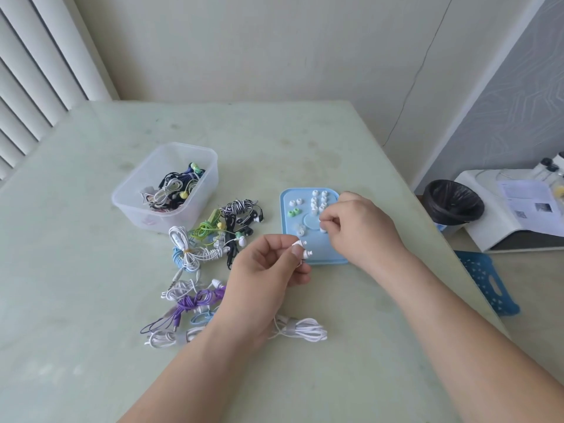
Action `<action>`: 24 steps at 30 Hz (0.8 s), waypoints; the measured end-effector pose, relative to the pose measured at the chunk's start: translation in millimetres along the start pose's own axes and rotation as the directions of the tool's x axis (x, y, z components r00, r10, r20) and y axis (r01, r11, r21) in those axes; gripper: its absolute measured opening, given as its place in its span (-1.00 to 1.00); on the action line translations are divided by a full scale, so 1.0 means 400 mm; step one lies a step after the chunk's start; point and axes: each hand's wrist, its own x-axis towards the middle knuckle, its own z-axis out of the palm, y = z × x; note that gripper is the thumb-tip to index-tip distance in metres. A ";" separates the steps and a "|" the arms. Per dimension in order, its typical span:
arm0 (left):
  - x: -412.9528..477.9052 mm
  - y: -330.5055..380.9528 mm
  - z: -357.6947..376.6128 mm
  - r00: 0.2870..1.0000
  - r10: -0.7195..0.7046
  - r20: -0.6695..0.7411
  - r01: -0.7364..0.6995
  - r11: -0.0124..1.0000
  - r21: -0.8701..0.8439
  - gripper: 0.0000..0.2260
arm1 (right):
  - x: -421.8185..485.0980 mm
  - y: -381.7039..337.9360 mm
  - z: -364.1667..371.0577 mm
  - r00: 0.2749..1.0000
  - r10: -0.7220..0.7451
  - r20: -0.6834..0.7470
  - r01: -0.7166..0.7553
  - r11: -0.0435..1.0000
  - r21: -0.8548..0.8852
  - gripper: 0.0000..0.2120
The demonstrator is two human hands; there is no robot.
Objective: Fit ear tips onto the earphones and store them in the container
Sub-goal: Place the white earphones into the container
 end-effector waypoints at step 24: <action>-0.010 0.017 -0.022 0.981 0.195 -0.012 -0.195 0.981 0.019 -0.94 | -0.103 -0.095 0.011 0.963 0.103 0.249 -0.257 0.069 0.964 -0.86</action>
